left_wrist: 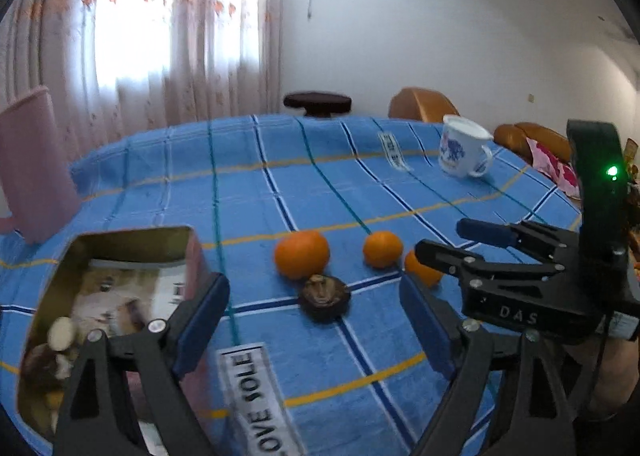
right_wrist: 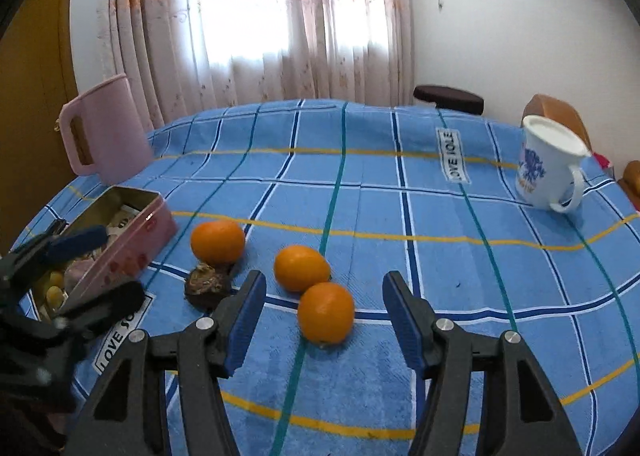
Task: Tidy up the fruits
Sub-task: 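Move the left tool to the dark round fruit while the right tool approaches an orange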
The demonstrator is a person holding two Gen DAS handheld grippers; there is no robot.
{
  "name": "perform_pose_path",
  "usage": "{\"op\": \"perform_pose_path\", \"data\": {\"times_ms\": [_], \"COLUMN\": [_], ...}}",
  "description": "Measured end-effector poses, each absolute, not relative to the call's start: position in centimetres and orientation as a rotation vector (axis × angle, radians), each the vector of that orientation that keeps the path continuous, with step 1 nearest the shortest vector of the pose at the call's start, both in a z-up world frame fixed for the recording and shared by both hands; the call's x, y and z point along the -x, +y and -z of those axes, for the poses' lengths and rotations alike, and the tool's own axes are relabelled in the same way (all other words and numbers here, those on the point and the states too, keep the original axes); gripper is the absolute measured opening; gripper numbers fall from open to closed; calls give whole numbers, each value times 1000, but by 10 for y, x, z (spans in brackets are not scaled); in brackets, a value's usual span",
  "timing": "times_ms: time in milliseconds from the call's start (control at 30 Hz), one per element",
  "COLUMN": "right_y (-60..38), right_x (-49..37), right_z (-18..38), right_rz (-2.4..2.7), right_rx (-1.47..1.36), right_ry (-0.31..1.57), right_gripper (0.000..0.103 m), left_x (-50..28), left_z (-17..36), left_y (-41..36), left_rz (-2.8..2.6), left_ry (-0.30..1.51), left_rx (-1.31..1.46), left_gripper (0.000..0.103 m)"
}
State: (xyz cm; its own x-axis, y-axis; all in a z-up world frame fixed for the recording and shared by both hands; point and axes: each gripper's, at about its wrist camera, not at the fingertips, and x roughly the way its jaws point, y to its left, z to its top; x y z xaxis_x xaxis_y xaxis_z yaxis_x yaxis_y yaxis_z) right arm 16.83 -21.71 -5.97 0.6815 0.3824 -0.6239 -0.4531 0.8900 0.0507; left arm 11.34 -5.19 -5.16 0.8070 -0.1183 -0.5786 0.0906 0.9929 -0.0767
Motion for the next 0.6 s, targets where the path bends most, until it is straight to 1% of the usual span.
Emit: {"op": "perform_pose_path", "data": {"times_ms": [133, 167, 200, 333, 400, 467, 533, 567, 600], "right_y": [-215, -216, -217, -218, -216, -215, -215, -215, -215], "right_x": [-176, -178, -180, -186, -188, -191, -192, -191, -190], "right_z": [70, 72, 75, 81, 83, 86, 87, 87, 86], "right_rz": [-468, -471, -476, -493, -505, -510, -510, -512, -513], "right_rx": [135, 130, 125, 112, 112, 110, 108, 108, 109], "right_ry": [722, 736, 755, 797, 818, 840, 847, 844, 840], "right_gripper": [62, 59, 52, 48, 42, 39, 38, 38, 38], "left_x": [-129, -133, -135, -148, -150, -153, -156, -157, -157], "left_z": [62, 64, 66, 74, 73, 76, 79, 80, 80], "left_y": [-60, -60, -60, -59, -60, -64, -64, -65, -66], "left_rz": [127, 126, 129, 125, 131, 134, 140, 142, 138], "left_ry": [680, 688, 697, 741, 739, 758, 777, 784, 787], "left_rx": [45, 47, 47, 56, 55, 31, 30, 29, 23], "left_gripper": [88, 87, 86, 84, 79, 78, 68, 59, 57]}}
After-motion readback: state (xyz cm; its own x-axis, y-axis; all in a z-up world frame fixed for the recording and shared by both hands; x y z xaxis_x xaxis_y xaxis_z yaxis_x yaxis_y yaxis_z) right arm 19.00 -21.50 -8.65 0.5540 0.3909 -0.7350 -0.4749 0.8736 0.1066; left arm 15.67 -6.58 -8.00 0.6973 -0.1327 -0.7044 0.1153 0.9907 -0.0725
